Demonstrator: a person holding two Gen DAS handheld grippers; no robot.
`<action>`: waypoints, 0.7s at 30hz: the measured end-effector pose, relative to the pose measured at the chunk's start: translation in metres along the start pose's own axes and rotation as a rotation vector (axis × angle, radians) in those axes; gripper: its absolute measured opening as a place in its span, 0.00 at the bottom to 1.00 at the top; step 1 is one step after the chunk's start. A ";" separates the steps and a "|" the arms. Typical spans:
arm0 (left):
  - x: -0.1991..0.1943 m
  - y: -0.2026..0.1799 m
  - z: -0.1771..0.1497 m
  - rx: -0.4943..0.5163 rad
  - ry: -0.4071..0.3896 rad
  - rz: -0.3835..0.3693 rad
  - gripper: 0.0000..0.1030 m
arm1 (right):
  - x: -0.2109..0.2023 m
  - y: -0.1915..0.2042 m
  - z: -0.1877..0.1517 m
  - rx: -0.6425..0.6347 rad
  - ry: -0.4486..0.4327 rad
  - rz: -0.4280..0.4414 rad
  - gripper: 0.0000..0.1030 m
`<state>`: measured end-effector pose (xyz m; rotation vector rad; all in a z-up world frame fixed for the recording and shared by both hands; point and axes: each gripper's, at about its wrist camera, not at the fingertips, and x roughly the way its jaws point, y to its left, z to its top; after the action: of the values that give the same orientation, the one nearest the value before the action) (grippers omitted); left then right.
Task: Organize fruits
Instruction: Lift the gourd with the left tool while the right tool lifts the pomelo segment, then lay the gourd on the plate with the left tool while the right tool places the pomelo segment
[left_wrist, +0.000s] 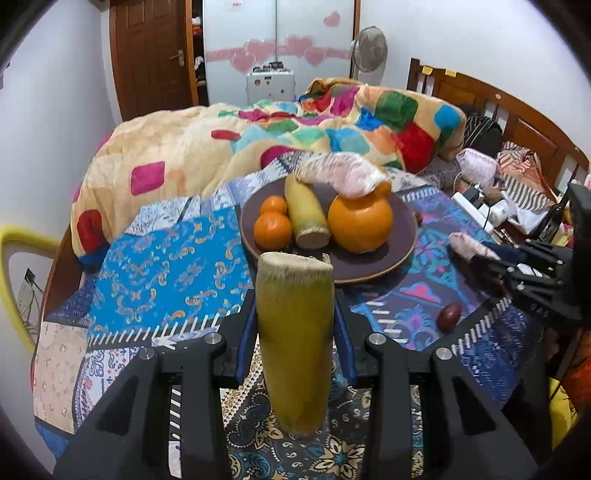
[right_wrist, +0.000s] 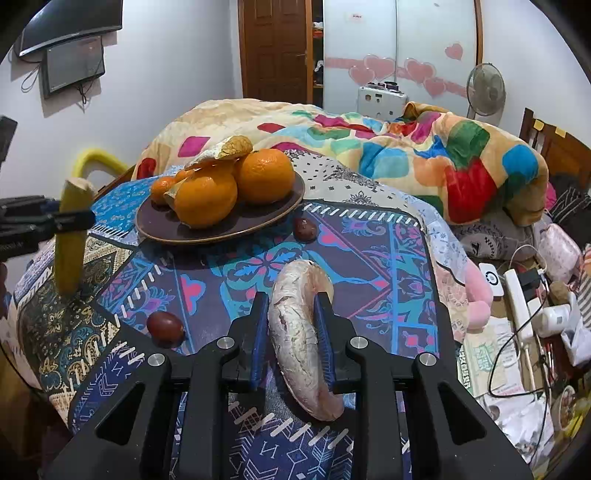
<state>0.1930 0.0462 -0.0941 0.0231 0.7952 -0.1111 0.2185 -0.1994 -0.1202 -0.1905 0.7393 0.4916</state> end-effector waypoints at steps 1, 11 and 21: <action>-0.002 -0.001 0.001 0.005 -0.006 -0.002 0.37 | -0.001 0.001 -0.001 -0.008 -0.002 -0.012 0.22; -0.011 -0.008 0.018 0.005 -0.056 -0.022 0.36 | -0.008 0.006 0.001 -0.052 -0.034 -0.047 0.21; 0.002 -0.002 0.046 -0.035 -0.054 -0.062 0.36 | -0.014 0.006 0.030 -0.031 -0.122 -0.036 0.19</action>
<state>0.2271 0.0415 -0.0636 -0.0379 0.7442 -0.1557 0.2249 -0.1891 -0.0884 -0.2005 0.6085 0.4762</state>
